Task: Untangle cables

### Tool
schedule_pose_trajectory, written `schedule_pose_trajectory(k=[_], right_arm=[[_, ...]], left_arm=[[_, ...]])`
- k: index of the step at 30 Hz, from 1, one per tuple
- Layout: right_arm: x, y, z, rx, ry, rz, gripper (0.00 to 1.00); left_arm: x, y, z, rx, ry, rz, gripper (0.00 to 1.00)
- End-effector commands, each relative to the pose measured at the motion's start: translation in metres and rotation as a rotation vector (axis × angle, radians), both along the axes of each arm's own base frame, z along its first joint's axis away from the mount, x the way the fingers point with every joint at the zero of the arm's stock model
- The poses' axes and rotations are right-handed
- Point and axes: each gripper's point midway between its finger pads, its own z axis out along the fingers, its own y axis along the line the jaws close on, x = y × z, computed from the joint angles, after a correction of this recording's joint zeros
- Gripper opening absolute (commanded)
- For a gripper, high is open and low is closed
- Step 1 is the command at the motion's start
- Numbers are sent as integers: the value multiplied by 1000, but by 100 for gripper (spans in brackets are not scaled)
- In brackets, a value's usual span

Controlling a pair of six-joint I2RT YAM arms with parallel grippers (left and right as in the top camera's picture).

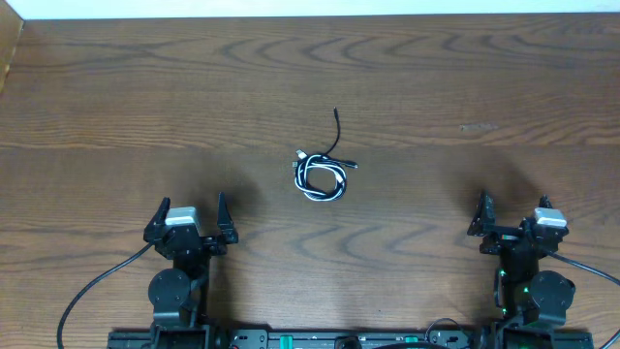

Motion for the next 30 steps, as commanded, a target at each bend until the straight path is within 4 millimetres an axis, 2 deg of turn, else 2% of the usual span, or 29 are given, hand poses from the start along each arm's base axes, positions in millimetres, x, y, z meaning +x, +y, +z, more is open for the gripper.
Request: schedule_pose_trajectory(k=[1,27,30], right_arm=[[0,-4,-2,-6,6,-18,99],[0,-4,-1,-6,4,-19,99],[-1,-9,1,-10,-6,-48,99]], left_arm=[[-1,8,-18,12,56,41,98],[-1,8,-18,12,56,41,98],[-1,8,-18,12,56,41,98]])
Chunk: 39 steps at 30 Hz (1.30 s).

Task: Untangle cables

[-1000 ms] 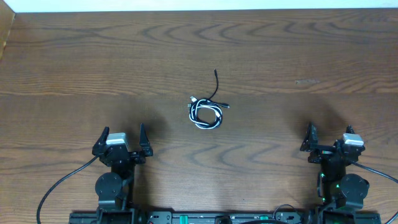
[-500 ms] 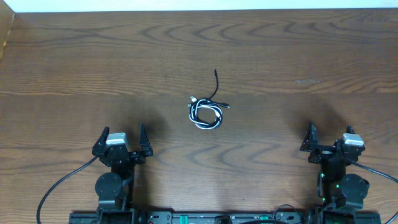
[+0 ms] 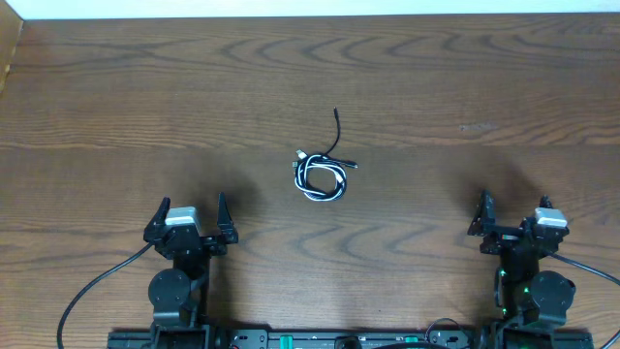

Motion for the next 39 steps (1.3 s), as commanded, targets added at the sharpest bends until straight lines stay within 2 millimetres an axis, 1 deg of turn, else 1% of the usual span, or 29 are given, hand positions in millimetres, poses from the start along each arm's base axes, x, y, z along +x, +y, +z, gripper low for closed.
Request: schedule_pose_trajectory(k=[1,4,7,9,11,13,17,20,24,28,32,35,39], right_arm=[[-1,-8,0,-9,-1,-43,99],[-1,-6,1,-3,-4,-31,99],[1,6,1,4,-5,39,99],[1,8,-1,5,1,51,99],[1,9,2,-13,-9,54,99],[1,15,13,-25,-53,89,99],[-2,35,46,-47,-161,205,99],[-7,38,69,-60,-212,216,99],[-15,39,99,-76,-274,219,99],[-23,41,127,-91,-330,218,99],[-25,41,147,-95,-348,218,99],[-19,41,157,-91,-326,224,99],[-2,46,170,-89,-268,267,99]], left_arm=[[-1,8,-18,12,56,42,98],[-1,8,-15,10,44,41,98],[1,3,-10,-58,16,21,98],[1,-3,-4,-87,-6,-10,98],[2,-11,3,-94,-30,-58,98],[1,-17,14,-97,-49,-92,98],[-5,-18,41,-150,-78,-97,98],[-10,-19,62,-176,-66,-98,98],[-11,-27,80,-185,6,-142,98],[-7,-35,88,-200,123,-175,98],[4,-47,94,-228,260,-234,98],[16,-57,99,-258,365,-281,98],[29,-66,99,-299,521,-311,98]])
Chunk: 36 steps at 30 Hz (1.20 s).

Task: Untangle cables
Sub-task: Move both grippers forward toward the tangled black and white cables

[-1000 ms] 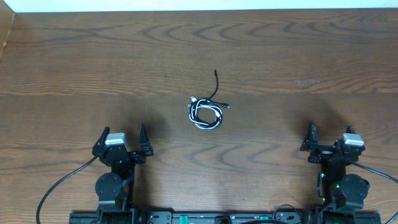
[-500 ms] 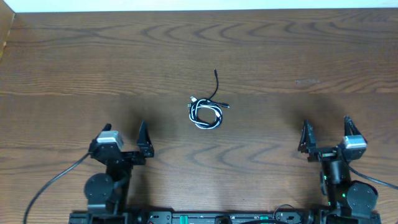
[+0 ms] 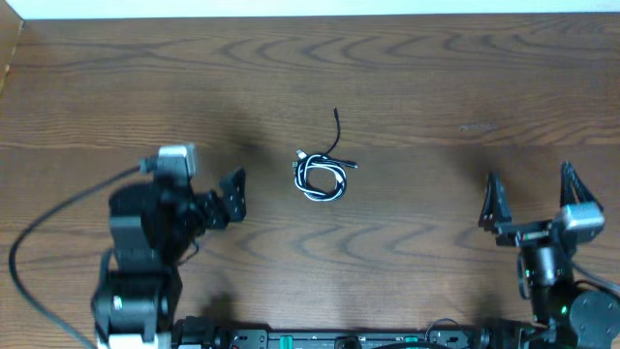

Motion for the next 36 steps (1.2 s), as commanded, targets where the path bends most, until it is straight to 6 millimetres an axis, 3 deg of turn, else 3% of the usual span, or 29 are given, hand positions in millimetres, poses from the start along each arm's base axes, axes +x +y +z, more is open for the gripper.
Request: schedule_pose_trajectory(k=[1,6,12,19,27,28,29,30,31,36], right_arm=[[14,6,18,-28,36,45,99],[47,18,29,-20,167,148,99],[93,31,18,31,400,284,99],[136,50,-9,162,605,466,99],[150,67,-62,281,804,541,99],[150,70,-66,280,818,548,99],[150,73,-71,284,836,554,99],[150,76,-75,285,849,562,99],[151,79,-78,285,858,569,99],[152,83,-85,286,876,575,99]], left_arm=[[11,-13,13,-55,80,-63,98],[19,-21,6,-92,268,-94,98],[32,-23,-8,-111,404,-100,98],[42,-23,-29,-115,474,-97,98],[60,-23,-27,-115,421,-96,98],[62,-24,-26,-123,417,-89,76],[63,-24,-26,-134,418,-79,41],[64,-24,-27,-152,429,-61,19],[64,-24,-29,-171,444,-42,8],[59,-25,-50,-248,555,42,7]])
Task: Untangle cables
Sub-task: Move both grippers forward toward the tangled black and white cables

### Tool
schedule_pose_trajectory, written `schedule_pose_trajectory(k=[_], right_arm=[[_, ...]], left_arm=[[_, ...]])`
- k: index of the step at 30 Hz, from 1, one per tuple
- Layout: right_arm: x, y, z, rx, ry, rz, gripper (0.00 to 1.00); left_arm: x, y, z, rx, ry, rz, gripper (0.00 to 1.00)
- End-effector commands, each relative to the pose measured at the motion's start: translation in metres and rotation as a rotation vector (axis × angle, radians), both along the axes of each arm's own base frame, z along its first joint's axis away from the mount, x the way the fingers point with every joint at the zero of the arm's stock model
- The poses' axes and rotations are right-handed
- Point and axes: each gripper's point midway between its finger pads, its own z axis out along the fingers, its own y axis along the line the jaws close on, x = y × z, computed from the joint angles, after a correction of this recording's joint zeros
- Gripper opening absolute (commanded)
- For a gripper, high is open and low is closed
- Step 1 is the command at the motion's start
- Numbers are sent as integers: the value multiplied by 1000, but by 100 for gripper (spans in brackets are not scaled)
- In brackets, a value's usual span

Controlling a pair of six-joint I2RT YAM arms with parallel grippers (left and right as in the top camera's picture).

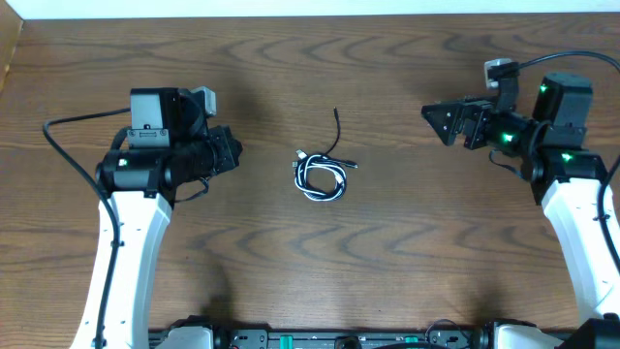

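Note:
A small coil of black and white cables (321,177) lies near the middle of the wooden table (310,262), with one black end trailing up toward the far side. My left gripper (231,153) hangs to the left of the coil, about a hand's width away; its jaw state is unclear from above. My right gripper (438,121) is raised to the right of the coil and further off, its dark fingers pointing left toward it, open with nothing between them.
The left arm's black lead (73,123) loops out past its elbow on the left. The table's far edge meets a white strip along the top of the view.
Both arms have risen and reached further in. The left gripper is now higher and left of the coil; the right gripper has gone from the near right corner to the coil's upper right.
Both arms rested folded at the near edge with fingers open for the first two moments, the coil untouched at the centre. Then the left arm was lifted toward the coil and the right had begun rising. Now both flank the coil, which has not moved.

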Motion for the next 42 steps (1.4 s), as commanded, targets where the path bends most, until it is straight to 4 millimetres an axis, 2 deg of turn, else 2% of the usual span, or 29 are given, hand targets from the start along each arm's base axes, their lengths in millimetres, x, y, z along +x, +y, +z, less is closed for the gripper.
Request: schedule_pose_trajectory(k=[1,4,5,8,9,17,23,26,34,38,42], right_arm=[[1,4,9,15,-15,17,99],[2,5,10,20,-15,18,97],[2,7,10,19,-19,22,80],[1,12,8,10,-15,29,8],[1,15,6,6,-11,33,1],[-5,47,-5,-41,5,79,1],[-12,80,-26,-87,44,135,1],[-12,93,-46,-122,88,140,1],[-13,111,-107,-110,324,69,1],[-14,115,-129,-113,384,66,1],[-20,124,-140,-75,439,103,1]], left_arm=[[-3,-5,-16,-58,104,63,7],[-6,-13,-28,-54,153,38,7],[-7,-17,-31,-52,165,26,7],[-8,-30,-42,-46,201,-13,7],[-9,-34,-46,-43,213,-26,7],[-14,-55,-80,-23,325,-88,8],[-14,-59,-87,-19,345,-97,8],[-14,-59,-87,-20,346,-96,8],[-14,-59,-87,-39,370,-44,8],[-14,-59,-87,-39,369,-44,7],[-11,-60,-86,-41,357,-45,7]])
